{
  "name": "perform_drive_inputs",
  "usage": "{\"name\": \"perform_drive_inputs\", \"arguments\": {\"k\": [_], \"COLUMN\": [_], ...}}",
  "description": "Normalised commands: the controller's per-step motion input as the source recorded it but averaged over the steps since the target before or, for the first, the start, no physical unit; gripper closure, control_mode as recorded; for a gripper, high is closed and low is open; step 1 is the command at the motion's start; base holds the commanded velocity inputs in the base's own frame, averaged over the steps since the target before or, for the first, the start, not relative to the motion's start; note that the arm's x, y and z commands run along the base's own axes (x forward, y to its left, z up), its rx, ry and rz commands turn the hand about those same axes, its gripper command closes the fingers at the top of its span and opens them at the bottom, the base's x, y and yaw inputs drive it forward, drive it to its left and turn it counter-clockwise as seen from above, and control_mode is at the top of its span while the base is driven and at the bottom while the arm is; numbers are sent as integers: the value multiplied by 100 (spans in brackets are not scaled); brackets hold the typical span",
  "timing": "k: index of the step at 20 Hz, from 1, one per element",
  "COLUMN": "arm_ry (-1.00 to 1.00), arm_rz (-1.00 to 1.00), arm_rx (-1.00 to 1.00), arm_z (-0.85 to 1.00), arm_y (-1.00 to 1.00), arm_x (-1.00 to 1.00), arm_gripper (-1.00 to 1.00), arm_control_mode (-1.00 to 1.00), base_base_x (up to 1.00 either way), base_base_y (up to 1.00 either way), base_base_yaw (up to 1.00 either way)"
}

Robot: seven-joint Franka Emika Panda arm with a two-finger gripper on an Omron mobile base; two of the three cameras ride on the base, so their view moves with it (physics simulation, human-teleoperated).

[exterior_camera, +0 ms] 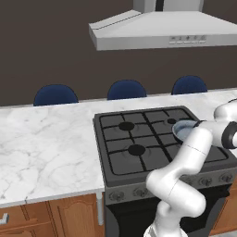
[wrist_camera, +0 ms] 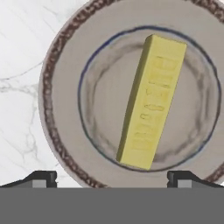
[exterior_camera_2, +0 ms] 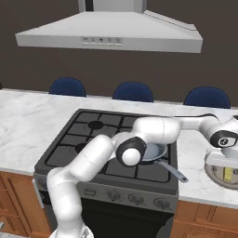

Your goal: Pick up the butter stick and place it in the pan. Then turn on the burner for the pan.

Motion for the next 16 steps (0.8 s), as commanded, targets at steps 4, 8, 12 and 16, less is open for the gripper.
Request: {"name": "perform_drive_inputs", "arguments": {"k": [4,8,12,16], "arm_ry": [0,1,1,1], "arm_rz": [0,0,0,0], "arm_rx": [1,0,0,0], "arm_z": [0,0,0,-1], "arm_y": [-5,-2,0,0], "arm_x": [0,0,0,1], "arm_gripper": [-100,-100,-100,-100], "arm_control_mode": [-100,-100,-100,-100], "base_base_x": [0,0,0,0], "base_base_y": [0,0,0,0], "base_base_yaw": [0,0,0,0]}}
